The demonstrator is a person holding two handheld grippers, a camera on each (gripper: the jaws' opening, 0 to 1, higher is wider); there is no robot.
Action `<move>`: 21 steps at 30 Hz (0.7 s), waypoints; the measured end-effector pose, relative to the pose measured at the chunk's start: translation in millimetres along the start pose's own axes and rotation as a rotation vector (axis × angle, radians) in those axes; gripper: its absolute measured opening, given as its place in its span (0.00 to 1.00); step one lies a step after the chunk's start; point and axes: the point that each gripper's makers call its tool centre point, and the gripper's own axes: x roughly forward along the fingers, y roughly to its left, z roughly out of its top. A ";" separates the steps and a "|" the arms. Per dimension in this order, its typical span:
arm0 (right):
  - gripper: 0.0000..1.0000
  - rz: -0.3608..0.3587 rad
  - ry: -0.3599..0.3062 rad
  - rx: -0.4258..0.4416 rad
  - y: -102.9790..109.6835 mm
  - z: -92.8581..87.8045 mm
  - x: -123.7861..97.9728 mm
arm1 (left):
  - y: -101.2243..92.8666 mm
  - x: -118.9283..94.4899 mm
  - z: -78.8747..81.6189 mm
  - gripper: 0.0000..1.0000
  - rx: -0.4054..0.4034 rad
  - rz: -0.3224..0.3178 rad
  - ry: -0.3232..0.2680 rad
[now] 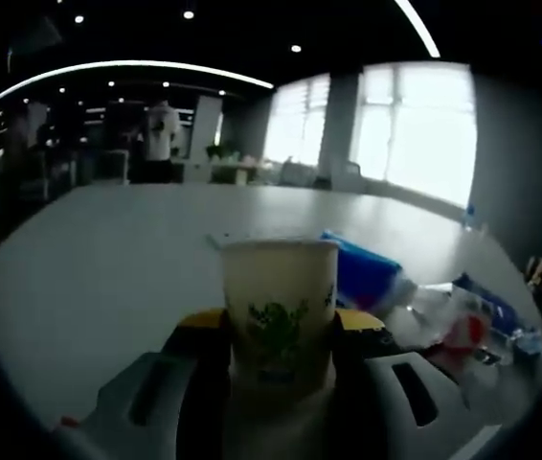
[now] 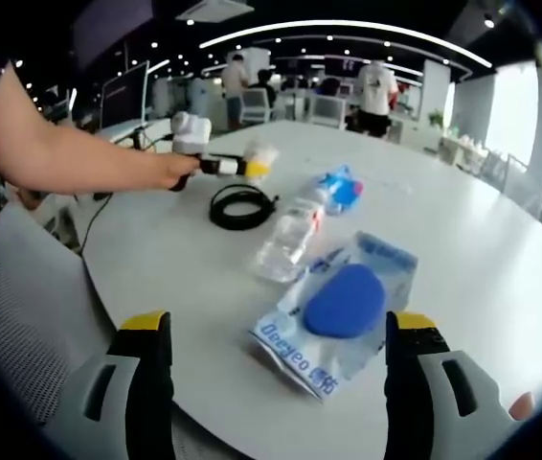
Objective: Arrange the tabletop items into an orderly group along one side of the table until the central work area is clear of visible clutter.
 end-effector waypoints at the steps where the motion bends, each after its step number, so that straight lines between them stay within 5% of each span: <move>1: 0.92 -0.001 0.000 0.000 -0.2 -0.1 0.0 | -0.5 -0.7 -0.4 0.39 0.000 -0.002 0.000; 21: 0.92 -0.004 -0.004 0.006 -0.4 -1.1 0.1 | -3.2 -10.5 -12.7 0.39 0.047 -0.002 0.043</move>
